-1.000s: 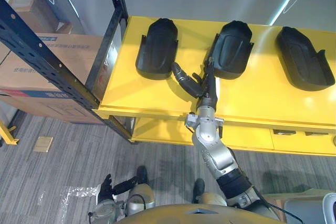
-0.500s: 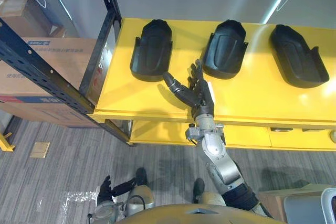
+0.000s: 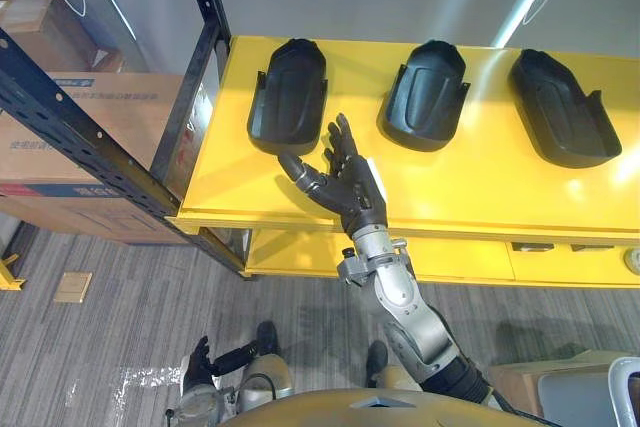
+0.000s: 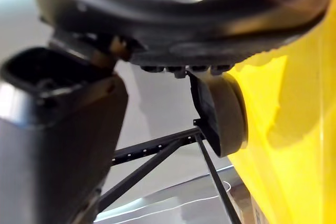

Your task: Walk over and take three plastic housings, then place them on the shelf

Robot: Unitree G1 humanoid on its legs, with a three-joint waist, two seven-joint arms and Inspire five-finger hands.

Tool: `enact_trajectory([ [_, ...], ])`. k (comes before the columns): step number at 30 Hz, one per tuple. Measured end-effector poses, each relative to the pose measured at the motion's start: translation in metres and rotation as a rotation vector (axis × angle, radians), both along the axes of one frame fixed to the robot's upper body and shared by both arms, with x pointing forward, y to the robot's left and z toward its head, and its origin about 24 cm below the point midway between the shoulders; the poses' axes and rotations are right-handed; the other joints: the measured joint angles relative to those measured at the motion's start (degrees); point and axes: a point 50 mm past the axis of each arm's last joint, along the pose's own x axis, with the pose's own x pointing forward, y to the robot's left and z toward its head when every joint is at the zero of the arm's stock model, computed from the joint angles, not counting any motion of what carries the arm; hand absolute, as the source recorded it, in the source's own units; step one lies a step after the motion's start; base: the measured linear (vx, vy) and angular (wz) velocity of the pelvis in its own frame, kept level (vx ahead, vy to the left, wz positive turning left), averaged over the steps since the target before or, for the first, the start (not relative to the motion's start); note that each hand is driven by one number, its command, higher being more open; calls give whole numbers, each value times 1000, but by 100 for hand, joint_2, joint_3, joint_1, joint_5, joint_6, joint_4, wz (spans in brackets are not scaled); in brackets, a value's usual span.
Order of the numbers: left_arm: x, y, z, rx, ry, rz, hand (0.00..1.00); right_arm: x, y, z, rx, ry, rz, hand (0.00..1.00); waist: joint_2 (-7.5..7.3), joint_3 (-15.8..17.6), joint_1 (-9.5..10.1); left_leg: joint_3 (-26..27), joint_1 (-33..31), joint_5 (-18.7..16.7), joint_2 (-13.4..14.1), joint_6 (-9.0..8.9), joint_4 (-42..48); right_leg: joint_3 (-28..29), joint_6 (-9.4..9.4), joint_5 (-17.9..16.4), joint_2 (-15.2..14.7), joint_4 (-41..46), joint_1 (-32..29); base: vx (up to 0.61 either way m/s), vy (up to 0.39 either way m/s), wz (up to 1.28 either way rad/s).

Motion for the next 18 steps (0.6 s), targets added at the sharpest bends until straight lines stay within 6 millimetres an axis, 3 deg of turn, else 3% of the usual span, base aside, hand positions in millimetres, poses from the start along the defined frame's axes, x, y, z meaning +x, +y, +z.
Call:
enact_trajectory([
  [5, 0, 0, 0, 0, 1, 0, 100, 7, -4, 9, -24, -43, -92, 100, -3, -2, 5, -67, -15, 25, 0, 5, -1, -64, -1, -3, 0, 4, 27, -3, 0, 7],
  [9, 0, 1, 0, 3, 2, -2, 100, 26, -27, 27, -132, -148, -250, 100, -57, -32, 9, -73, -18, 45, 3, 12, -1, -63, -6, 6, 3, 11, 20, 0, 0, 0],
  [11, -1, 3, 1, 6, 1, -6, 100, 42, -49, 40, -184, -172, -349, 100, -95, -54, 16, -81, -8, 54, 2, 15, 0, -67, -3, 12, 4, 13, 36, 0, 0, 0],
  [13, -4, 4, 2, 1, -3, 2, 100, 58, -90, 56, -209, -170, -498, 100, -167, -93, 20, -91, 5, 60, 2, 18, -1, -74, 1, 17, 6, 11, 58, 0, 0, 0],
  [15, -7, 6, 2, -9, 0, 19, 100, 64, -119, 64, -216, -156, -599, 100, -210, -116, 15, -101, 25, 60, 2, 18, -2, -84, 2, 18, 7, 5, 86, -1, -2, 2],
  [17, -7, 8, 2, -17, -8, 33, 100, 67, -164, 79, -213, -151, -725, 100, -238, -128, 0, -118, 29, 69, 3, 19, -3, -98, 3, 20, 10, 7, 100, -4, -3, 2],
  [18, -8, 9, 2, -18, -8, 37, 100, 68, -173, 84, -212, -154, -744, 100, -238, -129, -6, -120, 30, 72, 3, 19, -4, -98, 3, 22, 11, 7, 100, 0, 0, 0],
])
